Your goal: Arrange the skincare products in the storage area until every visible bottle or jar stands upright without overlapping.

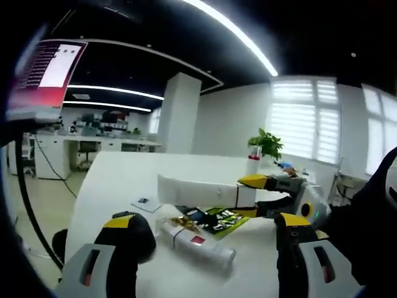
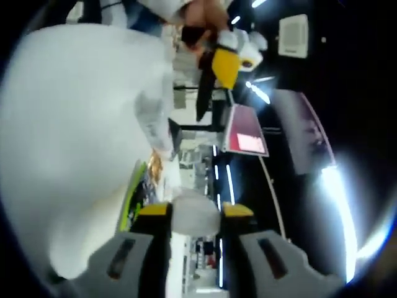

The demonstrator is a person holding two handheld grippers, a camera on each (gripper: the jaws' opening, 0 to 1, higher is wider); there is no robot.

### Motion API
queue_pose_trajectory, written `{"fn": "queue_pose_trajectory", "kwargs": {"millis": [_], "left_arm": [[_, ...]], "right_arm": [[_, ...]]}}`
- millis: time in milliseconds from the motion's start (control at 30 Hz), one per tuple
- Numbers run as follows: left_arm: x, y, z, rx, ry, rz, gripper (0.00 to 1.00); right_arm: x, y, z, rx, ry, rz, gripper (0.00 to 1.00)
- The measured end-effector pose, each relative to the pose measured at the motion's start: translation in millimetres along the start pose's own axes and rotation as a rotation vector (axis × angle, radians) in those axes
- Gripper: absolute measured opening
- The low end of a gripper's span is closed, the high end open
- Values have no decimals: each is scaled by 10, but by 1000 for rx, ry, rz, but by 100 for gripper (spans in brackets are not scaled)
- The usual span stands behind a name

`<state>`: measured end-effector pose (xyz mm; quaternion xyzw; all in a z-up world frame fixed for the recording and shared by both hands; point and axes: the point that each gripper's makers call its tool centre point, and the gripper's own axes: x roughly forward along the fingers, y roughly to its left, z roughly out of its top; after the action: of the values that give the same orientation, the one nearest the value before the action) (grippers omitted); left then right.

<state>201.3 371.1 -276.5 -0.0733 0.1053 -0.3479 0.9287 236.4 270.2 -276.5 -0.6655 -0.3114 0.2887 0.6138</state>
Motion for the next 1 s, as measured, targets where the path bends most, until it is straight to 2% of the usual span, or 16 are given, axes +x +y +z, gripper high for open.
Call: {"fn": "queue_pose_trajectory", "kwargs": {"millis": [200,300,533,733,867,1000], "left_arm": [[67,-112,91,-51,-58,-63,98],[88,-177,171,-79,-101,-93,99],[121,-228,218,-148,-142,-135,99],[113,-464,319,-168,-196,-226,99],[112,-482,340,-180,-215,-232,99],[134,-395,308,-217,-213,-200,99]], "right_arm": [[-10,-89,52,52,-26,-31,28],[-15,-104,63,50,-27,-40,28],[-15,-126,126,44,-39,-50,28],[-36,-134,174,33,-55,-54,28],[-38,-121,173,31,-56,-47,28],[-59,-162,157,42,-60,-61,28]]}}
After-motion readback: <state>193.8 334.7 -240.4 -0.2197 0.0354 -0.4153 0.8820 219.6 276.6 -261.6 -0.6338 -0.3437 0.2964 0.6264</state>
